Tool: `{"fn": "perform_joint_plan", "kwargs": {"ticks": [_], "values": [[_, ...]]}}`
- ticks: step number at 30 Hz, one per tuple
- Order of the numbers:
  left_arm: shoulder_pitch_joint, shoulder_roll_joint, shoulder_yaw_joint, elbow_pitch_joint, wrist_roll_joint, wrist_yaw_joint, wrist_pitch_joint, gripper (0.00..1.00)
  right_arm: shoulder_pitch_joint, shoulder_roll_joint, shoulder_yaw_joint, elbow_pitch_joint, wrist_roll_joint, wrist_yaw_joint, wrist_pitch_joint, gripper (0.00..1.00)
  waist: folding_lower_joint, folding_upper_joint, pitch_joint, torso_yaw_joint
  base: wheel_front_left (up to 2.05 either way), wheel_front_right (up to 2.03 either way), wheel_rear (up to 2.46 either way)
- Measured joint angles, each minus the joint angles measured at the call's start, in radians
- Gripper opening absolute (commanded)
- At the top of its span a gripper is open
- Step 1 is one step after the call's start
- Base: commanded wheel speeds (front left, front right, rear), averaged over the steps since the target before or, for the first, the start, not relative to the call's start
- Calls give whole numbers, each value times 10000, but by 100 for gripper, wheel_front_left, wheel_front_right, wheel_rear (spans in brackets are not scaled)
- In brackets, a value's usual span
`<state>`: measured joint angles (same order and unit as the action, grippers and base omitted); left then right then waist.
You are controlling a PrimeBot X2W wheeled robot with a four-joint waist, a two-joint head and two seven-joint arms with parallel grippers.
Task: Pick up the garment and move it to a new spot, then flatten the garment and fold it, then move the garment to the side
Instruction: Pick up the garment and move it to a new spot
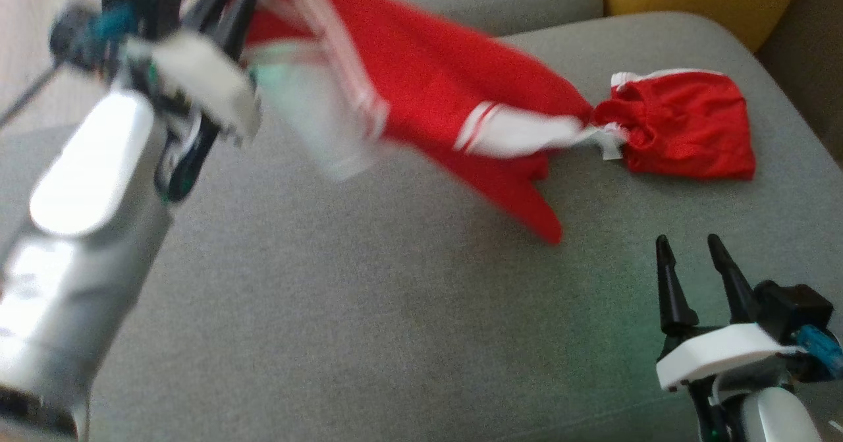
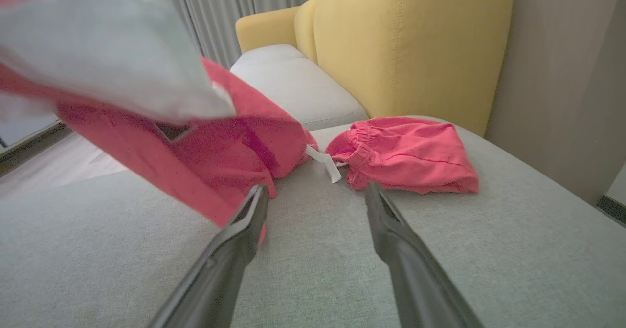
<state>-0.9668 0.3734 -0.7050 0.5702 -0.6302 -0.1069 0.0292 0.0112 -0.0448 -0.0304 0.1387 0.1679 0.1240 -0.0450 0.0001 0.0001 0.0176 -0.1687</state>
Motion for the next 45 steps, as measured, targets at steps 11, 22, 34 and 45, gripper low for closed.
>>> {"fn": "perform_joint_plan", "kwargs": {"ticks": [11,22,34,45], "values": [[1968,332,569,2491,-481,780,-1179,0,-939,0,405,27,-6,0,-75,100,1,0,1326,-86,0,0,0],[1814,-180,719,3900,-497,656,-2334,100,-1219,0,437,309,-111,0,-113,100,0,0,1594,185,0,0,0],[2970,-616,617,3312,-713,412,-2700,100,-188,0,236,639,-107,0,-153,100,-4,0,-112,996,0,0,0],[6994,-748,1432,-138,-616,1885,-2786,100,640,6,111,644,-75,0,-274,100,-4,0,-1269,1854,0,0,0]]}}
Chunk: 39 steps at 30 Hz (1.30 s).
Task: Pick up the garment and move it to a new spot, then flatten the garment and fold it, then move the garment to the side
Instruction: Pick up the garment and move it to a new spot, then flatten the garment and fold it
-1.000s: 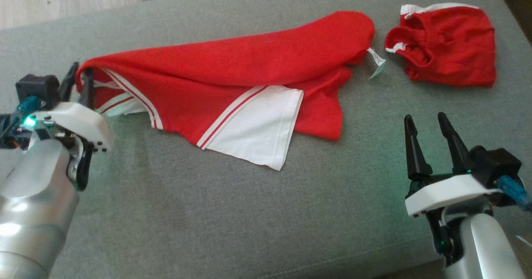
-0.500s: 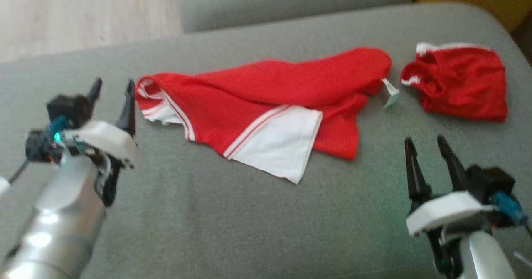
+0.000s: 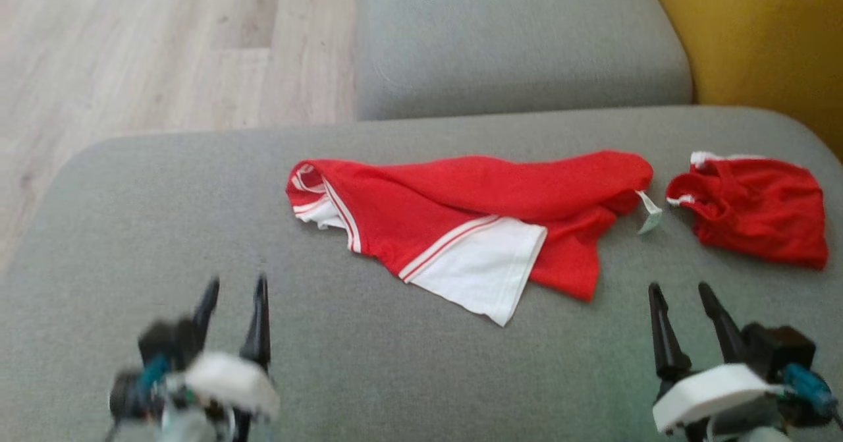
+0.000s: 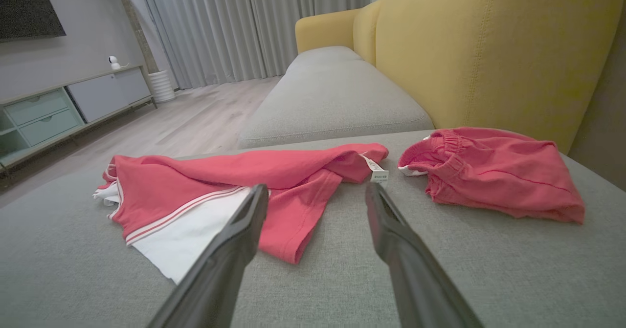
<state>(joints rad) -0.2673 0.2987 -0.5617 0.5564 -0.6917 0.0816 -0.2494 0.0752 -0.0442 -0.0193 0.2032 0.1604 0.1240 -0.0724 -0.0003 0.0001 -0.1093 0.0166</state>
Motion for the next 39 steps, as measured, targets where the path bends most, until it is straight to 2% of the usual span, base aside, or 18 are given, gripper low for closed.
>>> {"fn": "perform_joint_plan", "kwargs": {"ticks": [4,5,16,39], "values": [[1445,79,205,-1156,251,477,0,100,316,2,50,13,0,0,-84,100,0,0,-134,102,0,0,0],[1969,79,351,-1739,330,721,0,100,413,4,127,21,54,0,-151,100,2,0,-168,89,0,0,0],[3860,84,961,-3770,596,1576,0,100,644,6,360,211,249,0,-439,100,2,0,-230,67,0,0,0],[3972,234,842,-4163,600,1662,142,100,563,6,487,690,332,0,-654,100,3,0,80,44,0,0,0]]}}
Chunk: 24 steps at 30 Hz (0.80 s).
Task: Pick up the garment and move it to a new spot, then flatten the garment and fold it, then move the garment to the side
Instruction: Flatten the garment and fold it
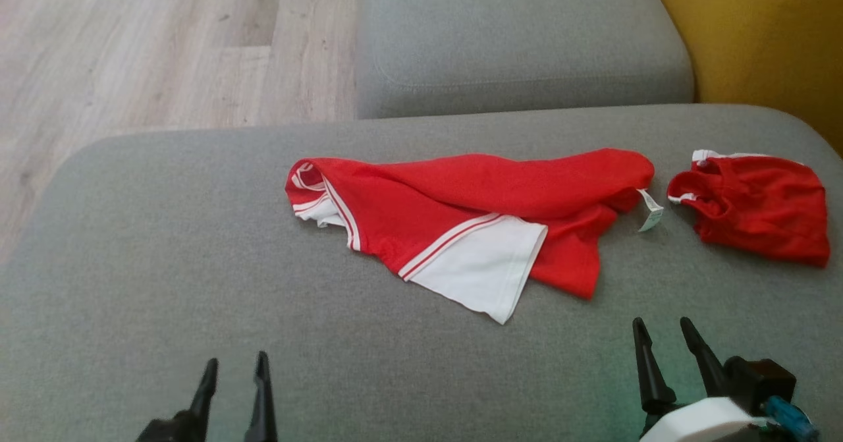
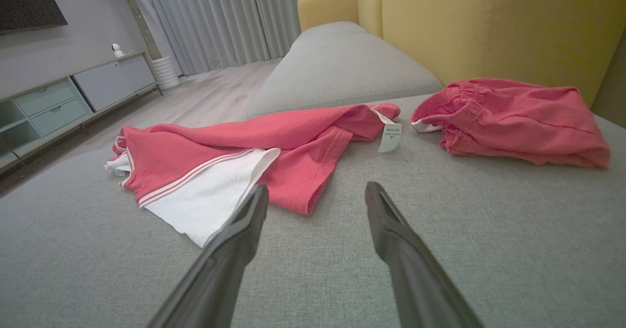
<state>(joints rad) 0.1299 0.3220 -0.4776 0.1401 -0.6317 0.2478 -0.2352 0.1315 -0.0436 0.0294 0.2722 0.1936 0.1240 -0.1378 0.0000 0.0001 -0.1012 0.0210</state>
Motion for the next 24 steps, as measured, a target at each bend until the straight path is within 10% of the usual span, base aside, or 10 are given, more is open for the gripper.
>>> {"fn": "perform_joint_plan", "kwargs": {"ticks": [11,24], "values": [[-1732,-499,-1421,278,803,-654,694,100,-683,0,-17,-405,-226,0,127,100,1,0,645,-488,0,0,0],[-5204,-2015,-3058,3718,1578,-2318,1593,100,-1722,-4,234,-869,-311,0,322,100,3,0,2074,-1991,0,0,0]]}}
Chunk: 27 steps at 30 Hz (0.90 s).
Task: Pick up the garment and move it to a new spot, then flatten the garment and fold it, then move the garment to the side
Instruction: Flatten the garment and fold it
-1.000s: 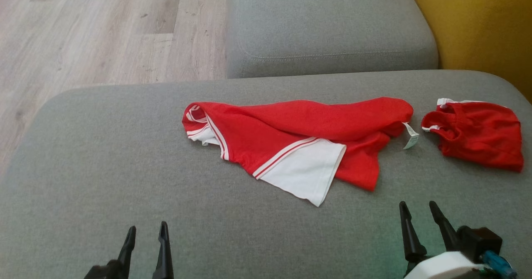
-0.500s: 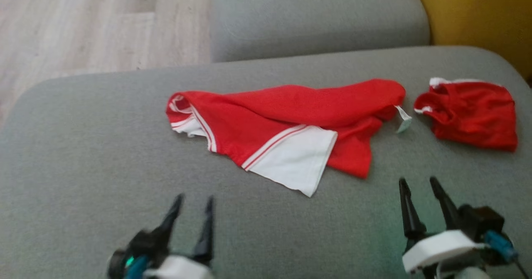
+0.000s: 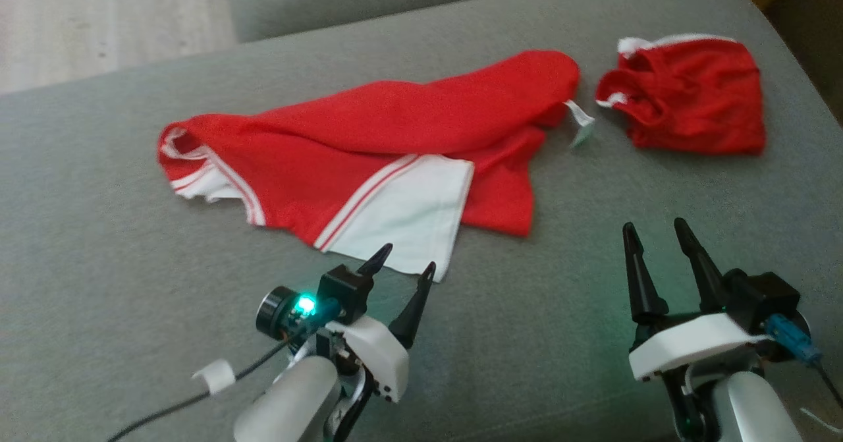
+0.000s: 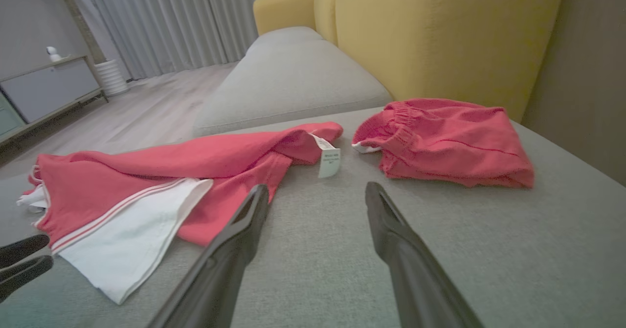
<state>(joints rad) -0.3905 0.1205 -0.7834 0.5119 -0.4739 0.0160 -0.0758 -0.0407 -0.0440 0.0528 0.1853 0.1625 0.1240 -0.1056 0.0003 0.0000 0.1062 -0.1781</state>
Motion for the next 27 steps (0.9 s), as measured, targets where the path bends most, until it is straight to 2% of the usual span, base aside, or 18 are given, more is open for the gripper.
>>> {"fn": "perform_joint_plan", "kwargs": {"ticks": [5,14,15,16,17,20,23,27], "values": [[-660,-165,-259,1306,0,-437,416,100,-114,0,-17,86,0,0,-13,100,-1,0,404,-543,0,0,0],[-1382,-445,-395,2826,-6,-617,782,100,-161,0,0,196,46,0,-123,100,-3,0,602,-920,0,0,0],[-1455,-472,-481,2945,-4,-681,846,50,-164,0,2,205,48,0,-140,100,-3,0,593,-925,0,0,0],[-1513,-483,-520,3032,-6,-683,834,32,-169,0,0,213,48,0,-167,100,-3,0,585,-922,0,0,0],[-1575,-489,-531,3150,-6,-675,817,0,-169,0,-4,222,48,0,-194,100,-3,0,568,-912,0,0,0],[-1621,-525,-550,3379,-6,-650,487,0,-168,0,-79,272,48,0,-209,100,-3,0,475,-821,0,0,0],[-1588,-602,-535,3524,-6,-479,-12,0,-152,0,-282,307,46,0,-221,100,-3,0,328,-634,0,0,0],[-1548,-431,-328,3373,-10,-140,-825,0,-51,2,-464,378,35,0,-221,100,-3,0,26,-267,0,0,0]]}}
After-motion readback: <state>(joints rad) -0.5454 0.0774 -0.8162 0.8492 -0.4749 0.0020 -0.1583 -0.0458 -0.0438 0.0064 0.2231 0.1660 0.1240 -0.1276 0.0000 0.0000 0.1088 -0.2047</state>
